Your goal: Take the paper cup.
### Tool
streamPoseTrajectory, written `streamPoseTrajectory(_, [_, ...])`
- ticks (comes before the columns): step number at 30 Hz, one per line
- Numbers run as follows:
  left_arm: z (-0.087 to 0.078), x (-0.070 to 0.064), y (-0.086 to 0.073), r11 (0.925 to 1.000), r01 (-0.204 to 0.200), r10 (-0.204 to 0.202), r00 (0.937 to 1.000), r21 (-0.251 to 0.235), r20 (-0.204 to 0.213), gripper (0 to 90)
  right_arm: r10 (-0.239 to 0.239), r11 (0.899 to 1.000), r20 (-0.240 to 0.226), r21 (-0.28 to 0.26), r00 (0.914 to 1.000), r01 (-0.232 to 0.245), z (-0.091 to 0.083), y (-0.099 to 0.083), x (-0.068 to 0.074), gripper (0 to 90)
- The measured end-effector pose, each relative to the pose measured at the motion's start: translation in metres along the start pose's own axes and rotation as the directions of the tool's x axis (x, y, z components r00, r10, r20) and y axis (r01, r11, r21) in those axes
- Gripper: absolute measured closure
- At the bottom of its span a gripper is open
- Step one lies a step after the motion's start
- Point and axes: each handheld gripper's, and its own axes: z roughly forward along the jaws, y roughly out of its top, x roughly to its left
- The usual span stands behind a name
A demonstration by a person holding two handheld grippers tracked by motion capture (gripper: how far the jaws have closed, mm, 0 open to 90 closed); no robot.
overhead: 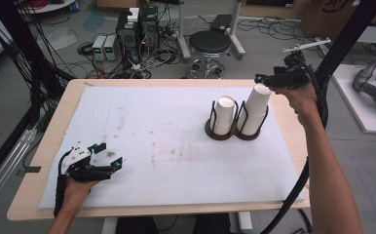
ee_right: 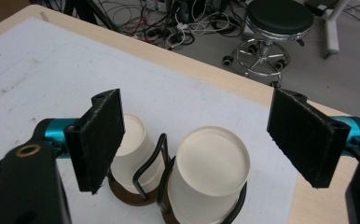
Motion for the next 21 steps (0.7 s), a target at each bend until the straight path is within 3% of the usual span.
streamPoseTrajectory(12, [0.000, 0.000, 0.000, 1.0000, -0.003, 0.003, 1.0000, 0.005, 0.001, 11.1, 0.025, 0.992, 0.081, 0.122, 0.9964, -0.035, 0.010, 0.012, -0.003, 19.4])
streamPoseTrajectory(21, [0.000, -0.001, 0.000, 1.0000, -0.007, 0.007, 1.0000, 0.006, 0.001, 11.1, 0.011, 0.980, 0.064, 0.200, 0.9979, -0.024, 0.020, 0.014, -0.008, 19.4])
